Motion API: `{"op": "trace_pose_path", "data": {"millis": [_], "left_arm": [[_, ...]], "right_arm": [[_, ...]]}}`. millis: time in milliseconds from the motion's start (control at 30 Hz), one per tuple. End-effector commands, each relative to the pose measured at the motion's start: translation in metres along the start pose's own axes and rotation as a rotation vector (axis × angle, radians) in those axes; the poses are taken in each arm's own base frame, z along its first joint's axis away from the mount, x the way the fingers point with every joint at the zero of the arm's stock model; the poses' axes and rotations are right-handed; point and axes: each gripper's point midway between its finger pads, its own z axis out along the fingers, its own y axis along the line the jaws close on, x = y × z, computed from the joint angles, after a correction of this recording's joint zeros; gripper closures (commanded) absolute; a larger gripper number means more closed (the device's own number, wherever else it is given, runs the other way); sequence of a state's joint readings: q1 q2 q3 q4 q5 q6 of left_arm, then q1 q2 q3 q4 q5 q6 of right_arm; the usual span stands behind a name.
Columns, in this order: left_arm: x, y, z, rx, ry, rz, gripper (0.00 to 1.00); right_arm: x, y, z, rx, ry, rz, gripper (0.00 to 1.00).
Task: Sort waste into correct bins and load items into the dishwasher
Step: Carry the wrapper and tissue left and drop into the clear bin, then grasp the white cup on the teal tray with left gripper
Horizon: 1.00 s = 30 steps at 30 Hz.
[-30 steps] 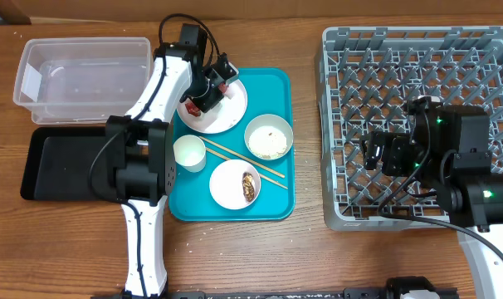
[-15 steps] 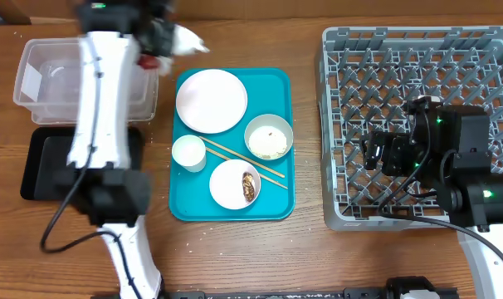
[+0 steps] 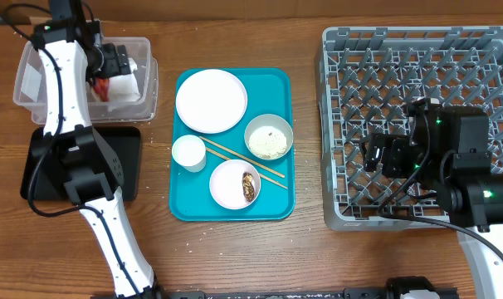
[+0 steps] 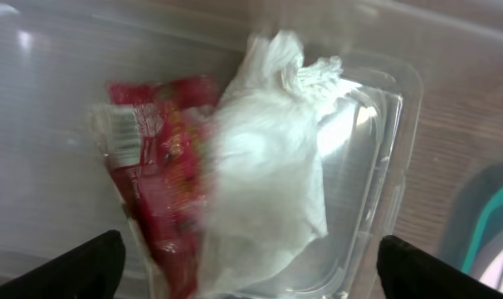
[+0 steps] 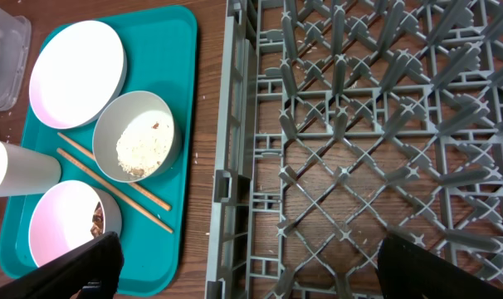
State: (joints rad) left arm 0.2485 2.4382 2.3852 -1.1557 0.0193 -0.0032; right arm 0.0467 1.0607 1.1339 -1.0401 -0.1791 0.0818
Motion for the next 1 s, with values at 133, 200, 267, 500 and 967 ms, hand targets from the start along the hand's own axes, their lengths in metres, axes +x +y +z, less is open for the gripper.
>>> {"op": "trace_pose_path", "data": {"millis": [133, 200, 267, 500, 967], "left_arm": [[-0.034, -0.017, -0.083, 0.067, -0.166, 0.007, 0.00], [-0.036, -0.022, -0.115, 0.092, -0.199, 0.012, 0.00], [-0.030, -0.031, -0.151, 0.129, -0.216, 0.022, 0.00], [0.044, -0.043, -0.214, 0.197, -0.040, 0.022, 0.00], [0.179, -0.146, -0.194, 0.359, 0.329, 0.338, 0.00]], "right_arm": [[-0.007, 0.004, -0.005, -0.013, -0.024, -0.008, 0.00], [-0.007, 0.004, -0.005, -0.013, -0.024, -0.008, 0.00], [-0.007, 0.004, -0.005, -0.013, -0.024, -0.008, 0.00], [-0.006, 0.012, -0.005, -0.057, -0.017, -0.009, 0.00], [-0.005, 0.012, -0.005, -0.056, -0.016, -0.009, 0.00]]}}
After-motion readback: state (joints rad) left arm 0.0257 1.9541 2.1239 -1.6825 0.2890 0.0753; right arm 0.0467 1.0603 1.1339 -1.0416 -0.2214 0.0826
